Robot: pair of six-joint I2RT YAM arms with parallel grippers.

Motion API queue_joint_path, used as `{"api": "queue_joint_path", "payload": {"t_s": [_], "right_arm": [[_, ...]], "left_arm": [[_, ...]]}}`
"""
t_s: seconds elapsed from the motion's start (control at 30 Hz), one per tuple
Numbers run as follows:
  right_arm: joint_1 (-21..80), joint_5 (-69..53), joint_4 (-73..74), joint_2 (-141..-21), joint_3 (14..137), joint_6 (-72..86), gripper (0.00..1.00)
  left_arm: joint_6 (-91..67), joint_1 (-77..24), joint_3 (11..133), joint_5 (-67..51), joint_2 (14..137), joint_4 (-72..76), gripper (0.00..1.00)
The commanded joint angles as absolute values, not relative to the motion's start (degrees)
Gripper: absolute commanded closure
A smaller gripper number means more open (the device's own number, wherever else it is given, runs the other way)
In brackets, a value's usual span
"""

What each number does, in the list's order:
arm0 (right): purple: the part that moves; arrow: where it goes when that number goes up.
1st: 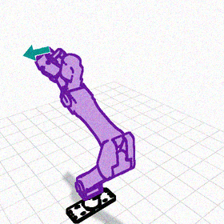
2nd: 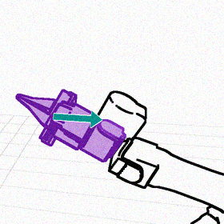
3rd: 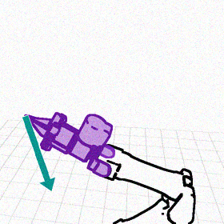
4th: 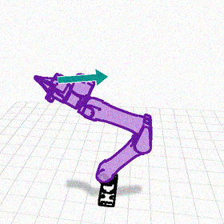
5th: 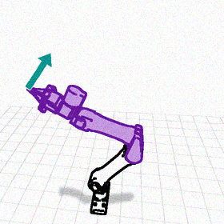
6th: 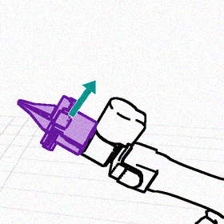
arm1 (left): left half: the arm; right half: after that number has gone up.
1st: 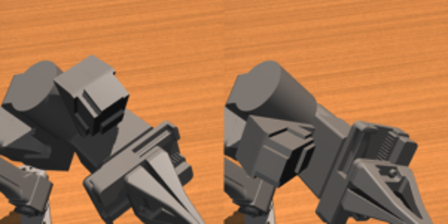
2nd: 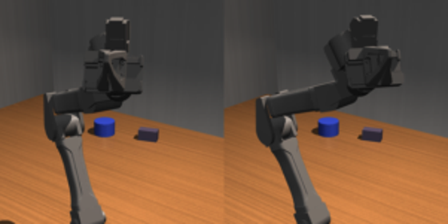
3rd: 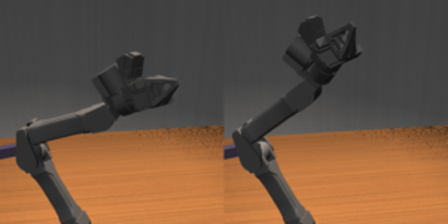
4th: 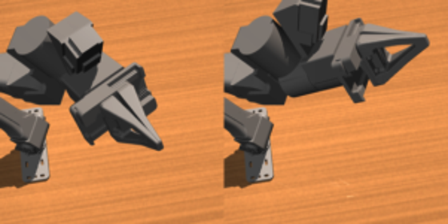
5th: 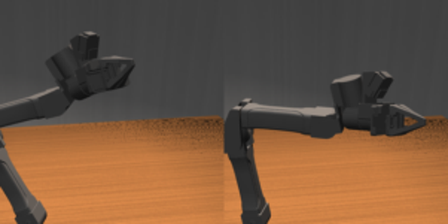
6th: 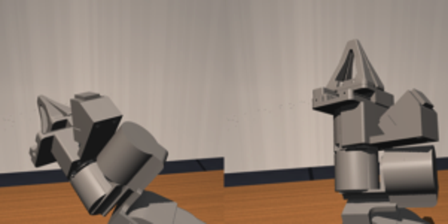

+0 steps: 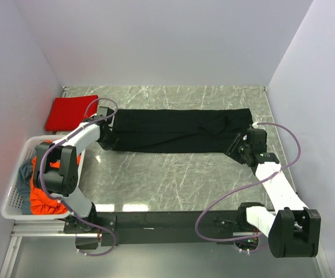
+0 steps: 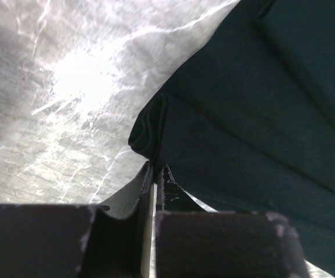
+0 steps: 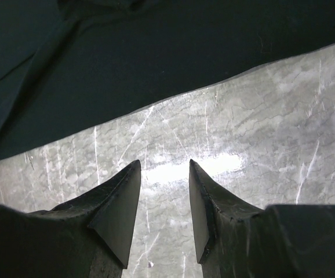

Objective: Fold and stack the t-shirts
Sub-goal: Fold the tshirt

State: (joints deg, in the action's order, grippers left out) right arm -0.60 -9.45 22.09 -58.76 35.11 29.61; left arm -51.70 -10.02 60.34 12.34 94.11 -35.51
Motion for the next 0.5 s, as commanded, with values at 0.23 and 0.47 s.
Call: {"api": "queue_joint_path", "payload": {"t_s": [0.23,0.47], "right_arm": [[-0.3,-11.1,20.7,-59.7,34.8,28.0,0.54],[-0.3,-11.5,20.7,-60.1,34.5,27.6,0.55]], "left_arm": [[-48.8,-10.2,67.9,14.2,97.3,-39.4,0.85],[-48.6,-10.2,69.9,13.1,98.8,-40.1,0.77]]}}
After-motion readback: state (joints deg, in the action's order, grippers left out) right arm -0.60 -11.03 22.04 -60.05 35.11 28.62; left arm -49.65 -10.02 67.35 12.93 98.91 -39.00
